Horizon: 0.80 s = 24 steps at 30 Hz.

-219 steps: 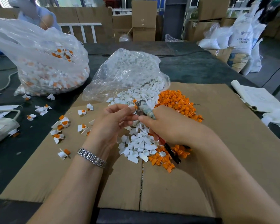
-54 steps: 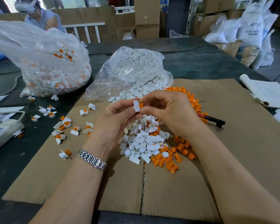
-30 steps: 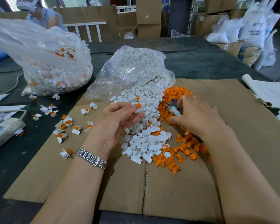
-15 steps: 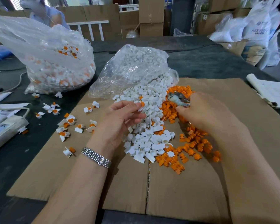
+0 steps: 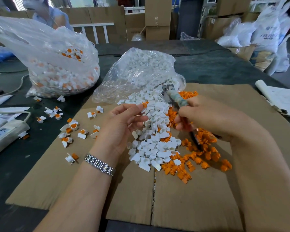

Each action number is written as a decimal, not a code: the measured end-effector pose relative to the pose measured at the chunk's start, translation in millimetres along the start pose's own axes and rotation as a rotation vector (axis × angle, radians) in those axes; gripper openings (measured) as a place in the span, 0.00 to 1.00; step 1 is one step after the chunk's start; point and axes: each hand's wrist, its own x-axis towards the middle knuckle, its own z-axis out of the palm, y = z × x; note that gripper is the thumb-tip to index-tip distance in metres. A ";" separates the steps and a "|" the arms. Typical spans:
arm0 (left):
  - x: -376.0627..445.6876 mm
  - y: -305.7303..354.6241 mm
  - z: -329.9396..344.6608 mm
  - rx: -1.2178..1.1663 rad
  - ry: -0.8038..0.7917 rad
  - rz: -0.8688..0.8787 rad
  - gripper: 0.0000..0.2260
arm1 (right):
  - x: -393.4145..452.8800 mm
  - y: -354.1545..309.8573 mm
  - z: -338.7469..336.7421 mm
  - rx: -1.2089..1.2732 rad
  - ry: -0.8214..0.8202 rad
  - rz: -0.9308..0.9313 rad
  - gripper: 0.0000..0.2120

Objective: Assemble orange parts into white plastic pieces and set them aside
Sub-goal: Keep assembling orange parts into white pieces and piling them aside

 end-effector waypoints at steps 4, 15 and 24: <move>-0.5 1.0 0.3 -0.025 -0.001 0.007 0.15 | -3.1 -12.5 10.3 0.128 -0.148 -0.018 0.08; -1.1 2.6 1.1 0.012 0.045 0.031 0.05 | -8.8 -19.9 30.4 -0.134 -0.178 -0.126 0.15; -1.6 -1.3 -0.2 0.054 0.054 0.018 0.04 | -9.3 -14.7 49.5 -0.323 -0.022 -0.157 0.19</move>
